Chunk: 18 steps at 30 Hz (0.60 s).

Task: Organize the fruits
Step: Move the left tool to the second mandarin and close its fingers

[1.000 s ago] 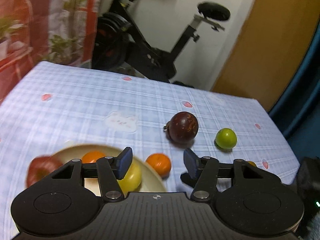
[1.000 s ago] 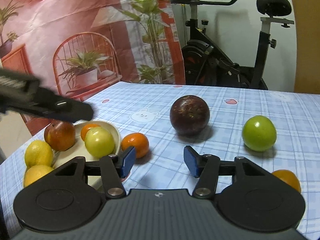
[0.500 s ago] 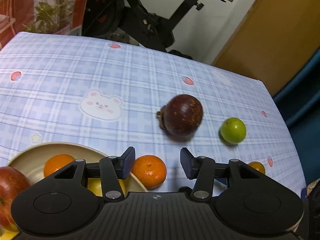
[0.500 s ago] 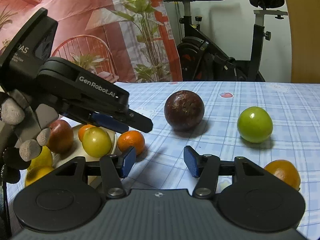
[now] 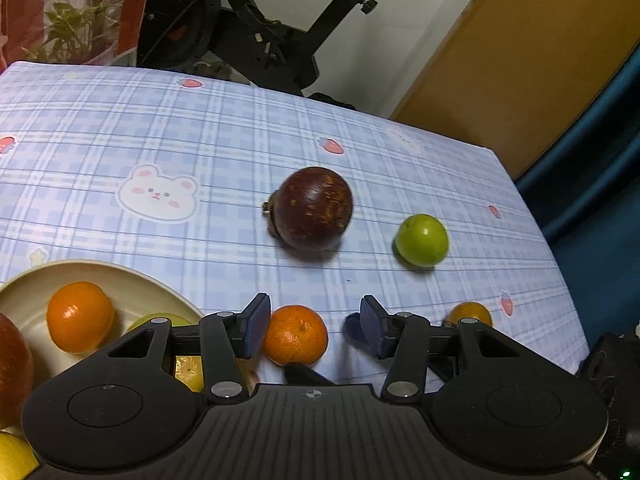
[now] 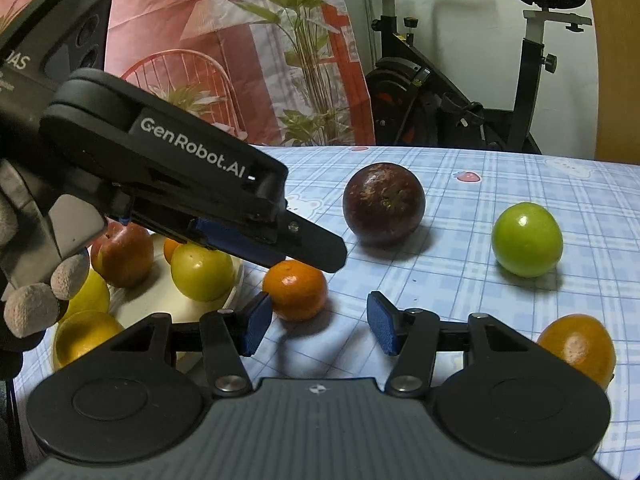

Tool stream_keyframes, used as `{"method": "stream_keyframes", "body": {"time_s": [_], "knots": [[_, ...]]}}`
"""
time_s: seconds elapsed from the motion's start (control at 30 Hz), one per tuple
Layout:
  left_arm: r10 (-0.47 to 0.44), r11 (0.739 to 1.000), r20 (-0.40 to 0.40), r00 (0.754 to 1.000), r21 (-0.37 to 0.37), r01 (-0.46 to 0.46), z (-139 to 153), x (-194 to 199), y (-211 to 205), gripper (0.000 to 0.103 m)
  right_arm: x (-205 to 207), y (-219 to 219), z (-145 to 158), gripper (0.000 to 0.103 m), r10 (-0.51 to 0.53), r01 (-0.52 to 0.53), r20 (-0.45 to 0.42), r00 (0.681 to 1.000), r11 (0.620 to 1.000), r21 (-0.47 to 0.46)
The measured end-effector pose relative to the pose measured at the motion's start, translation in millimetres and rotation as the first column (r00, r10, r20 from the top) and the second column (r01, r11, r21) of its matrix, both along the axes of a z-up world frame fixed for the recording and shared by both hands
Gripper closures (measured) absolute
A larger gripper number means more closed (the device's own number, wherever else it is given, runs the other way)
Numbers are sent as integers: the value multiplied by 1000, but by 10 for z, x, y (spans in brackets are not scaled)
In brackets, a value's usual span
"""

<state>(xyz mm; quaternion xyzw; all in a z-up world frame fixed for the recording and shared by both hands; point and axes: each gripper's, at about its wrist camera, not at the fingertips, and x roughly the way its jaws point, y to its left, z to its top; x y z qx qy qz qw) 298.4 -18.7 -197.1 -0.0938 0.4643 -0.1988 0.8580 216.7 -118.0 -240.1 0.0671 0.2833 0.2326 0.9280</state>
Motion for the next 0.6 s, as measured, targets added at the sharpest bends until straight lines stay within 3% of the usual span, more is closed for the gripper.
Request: {"method": "stream_keyframes", "body": {"time_s": [0.13, 0.6], "knots": [[-31, 999, -33, 999, -42, 30, -53, -17, -29, 58, 6, 1, -7, 52, 8, -8, -4, 1000, 1000, 0], [-13, 999, -36, 999, -42, 11, -190, -157, 30, 62, -32, 27, -25, 54, 33, -34, -25, 999, 999, -28]]}}
